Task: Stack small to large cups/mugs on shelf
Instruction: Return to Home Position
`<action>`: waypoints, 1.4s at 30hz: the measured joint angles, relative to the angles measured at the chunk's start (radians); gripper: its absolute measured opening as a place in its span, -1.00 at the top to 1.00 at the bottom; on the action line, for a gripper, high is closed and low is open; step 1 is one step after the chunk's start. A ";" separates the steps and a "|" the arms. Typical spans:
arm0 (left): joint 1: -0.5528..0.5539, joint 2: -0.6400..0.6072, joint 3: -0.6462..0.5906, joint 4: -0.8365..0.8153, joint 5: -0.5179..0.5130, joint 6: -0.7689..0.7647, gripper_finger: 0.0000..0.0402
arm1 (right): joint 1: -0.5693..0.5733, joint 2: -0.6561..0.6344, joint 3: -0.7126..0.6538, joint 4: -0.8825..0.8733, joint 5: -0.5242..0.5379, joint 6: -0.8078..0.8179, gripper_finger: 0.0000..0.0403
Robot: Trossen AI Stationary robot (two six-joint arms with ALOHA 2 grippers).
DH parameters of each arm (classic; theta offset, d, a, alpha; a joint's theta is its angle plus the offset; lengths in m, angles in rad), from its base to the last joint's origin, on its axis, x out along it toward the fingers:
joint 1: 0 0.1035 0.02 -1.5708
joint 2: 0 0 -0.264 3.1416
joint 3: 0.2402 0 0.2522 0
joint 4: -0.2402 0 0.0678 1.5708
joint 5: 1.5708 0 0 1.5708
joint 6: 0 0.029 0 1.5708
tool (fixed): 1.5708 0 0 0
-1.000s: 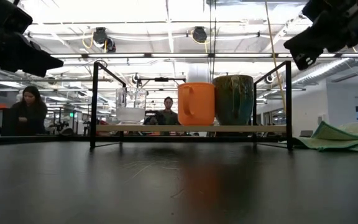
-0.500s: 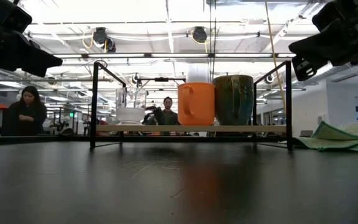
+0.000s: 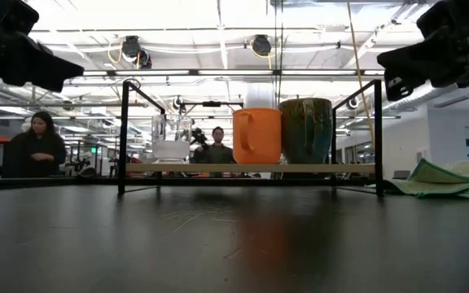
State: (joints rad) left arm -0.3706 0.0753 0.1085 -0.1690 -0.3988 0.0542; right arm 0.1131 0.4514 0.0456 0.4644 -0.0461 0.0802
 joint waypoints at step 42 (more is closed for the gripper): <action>0.280 0.002 0.000 -0.020 0.137 -0.031 0.97 | -0.145 0.000 -0.004 -0.021 0.042 -0.042 1.00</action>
State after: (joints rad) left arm -0.0910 0.0776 0.1085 -0.1886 -0.2619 0.0237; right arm -0.0322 0.4515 0.0414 0.4435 -0.0044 0.0382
